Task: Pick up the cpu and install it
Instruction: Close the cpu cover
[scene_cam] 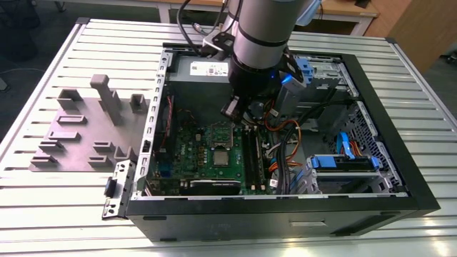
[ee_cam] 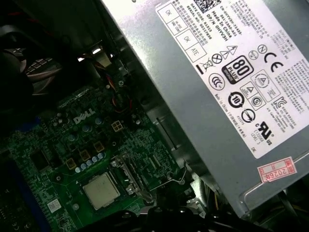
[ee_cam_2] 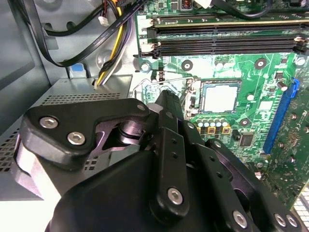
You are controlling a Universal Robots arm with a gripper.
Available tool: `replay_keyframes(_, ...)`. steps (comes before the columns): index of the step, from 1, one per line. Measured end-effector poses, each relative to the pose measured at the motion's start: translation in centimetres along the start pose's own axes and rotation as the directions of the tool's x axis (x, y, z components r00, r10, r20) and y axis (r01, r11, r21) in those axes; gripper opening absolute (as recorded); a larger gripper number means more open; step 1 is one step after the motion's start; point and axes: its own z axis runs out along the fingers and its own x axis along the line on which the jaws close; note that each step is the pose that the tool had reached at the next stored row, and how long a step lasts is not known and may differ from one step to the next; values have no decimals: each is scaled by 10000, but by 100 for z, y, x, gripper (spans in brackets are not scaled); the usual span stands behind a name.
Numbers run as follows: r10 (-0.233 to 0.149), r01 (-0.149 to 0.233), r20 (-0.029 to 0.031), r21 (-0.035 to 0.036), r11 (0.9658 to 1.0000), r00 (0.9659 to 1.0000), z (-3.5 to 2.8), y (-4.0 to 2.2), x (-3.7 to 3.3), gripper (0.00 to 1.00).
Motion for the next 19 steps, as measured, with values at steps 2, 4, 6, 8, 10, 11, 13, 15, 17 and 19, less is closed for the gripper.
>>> replay_keyframes(2,-12,12,-1,0,10000,10000,0,-6,10,11)
replay_keyframes(4,-15,15,-1,0,10000,10000,0,-8,14,11)
replay_keyframes(6,-16,16,-1,0,10000,10000,-1,-10,16,11)
replay_keyframes(8,-16,16,-1,0,10000,10000,-1,-12,19,11)
replay_keyframes(10,-16,16,-1,0,10000,10000,-1,-14,23,11)
replay_keyframes(11,-16,16,-1,0,10000,10000,-1,-15,24,11)
replay_keyframes(13,-16,16,-1,0,10000,10000,-1,-18,28,11)
replay_keyframes(15,-16,16,-1,0,10000,10000,-1,-21,32,11)
replay_keyframes(17,-16,16,-1,0,10000,10000,-1,-23,36,11)
replay_keyframes(19,-16,16,-1,0,10000,10000,-2,-26,41,11)
